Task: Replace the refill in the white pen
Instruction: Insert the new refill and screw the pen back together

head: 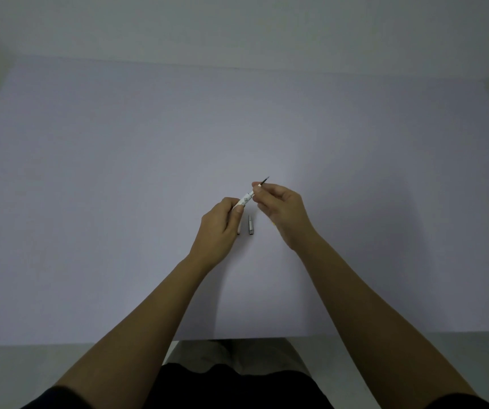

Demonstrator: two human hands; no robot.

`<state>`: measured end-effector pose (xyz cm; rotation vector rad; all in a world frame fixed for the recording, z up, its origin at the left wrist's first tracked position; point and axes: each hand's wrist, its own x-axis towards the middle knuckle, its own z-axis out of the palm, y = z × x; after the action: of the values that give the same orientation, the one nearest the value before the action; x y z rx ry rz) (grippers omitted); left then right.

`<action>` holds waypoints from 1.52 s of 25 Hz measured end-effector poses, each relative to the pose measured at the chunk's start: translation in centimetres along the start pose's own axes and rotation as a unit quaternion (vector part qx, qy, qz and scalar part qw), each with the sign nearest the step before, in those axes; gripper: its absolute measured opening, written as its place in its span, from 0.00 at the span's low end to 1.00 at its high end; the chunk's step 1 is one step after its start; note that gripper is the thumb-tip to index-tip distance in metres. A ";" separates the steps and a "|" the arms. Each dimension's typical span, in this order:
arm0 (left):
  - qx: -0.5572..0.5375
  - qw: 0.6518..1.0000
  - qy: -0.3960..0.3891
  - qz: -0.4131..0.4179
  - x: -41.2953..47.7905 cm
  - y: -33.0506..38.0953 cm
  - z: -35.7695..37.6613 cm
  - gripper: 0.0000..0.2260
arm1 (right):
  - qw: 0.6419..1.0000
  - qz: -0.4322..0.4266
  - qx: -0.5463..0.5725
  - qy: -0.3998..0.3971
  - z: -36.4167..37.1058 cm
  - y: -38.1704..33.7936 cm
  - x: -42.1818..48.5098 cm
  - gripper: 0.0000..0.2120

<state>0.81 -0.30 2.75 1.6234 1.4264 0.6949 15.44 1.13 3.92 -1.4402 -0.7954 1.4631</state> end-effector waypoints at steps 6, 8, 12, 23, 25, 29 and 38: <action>-0.012 1.000 0.016 -0.017 -0.2 -0.6 -0.7 0.11 | 0.997 0.027 -0.069 0.026 0.0 1.9 1.1 0.14; -0.018 0.999 0.021 -0.019 -0.1 -0.6 -1.0 0.11 | 0.968 0.001 -0.239 0.081 -0.1 3.6 1.3 0.12; -0.019 0.999 0.029 -0.019 -0.2 -0.9 -1.5 0.11 | 0.921 0.008 -0.383 0.076 0.9 5.2 1.9 0.15; -0.018 0.999 0.016 -0.042 -0.6 -1.5 -2.3 0.11 | 0.985 0.037 -0.123 0.116 0.4 2.9 1.7 0.07; -0.011 0.999 0.007 -0.041 -0.7 -1.6 -2.3 0.11 | 0.995 0.017 0.051 0.089 0.3 0.9 1.1 0.04; 0.004 0.999 -0.012 -0.037 -0.8 -1.6 -2.2 0.10 | 0.983 -0.013 0.169 0.074 0.3 -1.2 0.0 0.04; 0.004 1.000 -0.004 -0.030 -1.0 -1.4 -2.1 0.12 | 0.979 -0.025 0.190 0.074 0.5 -1.3 0.0 0.05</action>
<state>-1.90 -0.82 2.75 1.5819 1.4676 0.6494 15.12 1.66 5.16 -1.2107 -0.4280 1.3631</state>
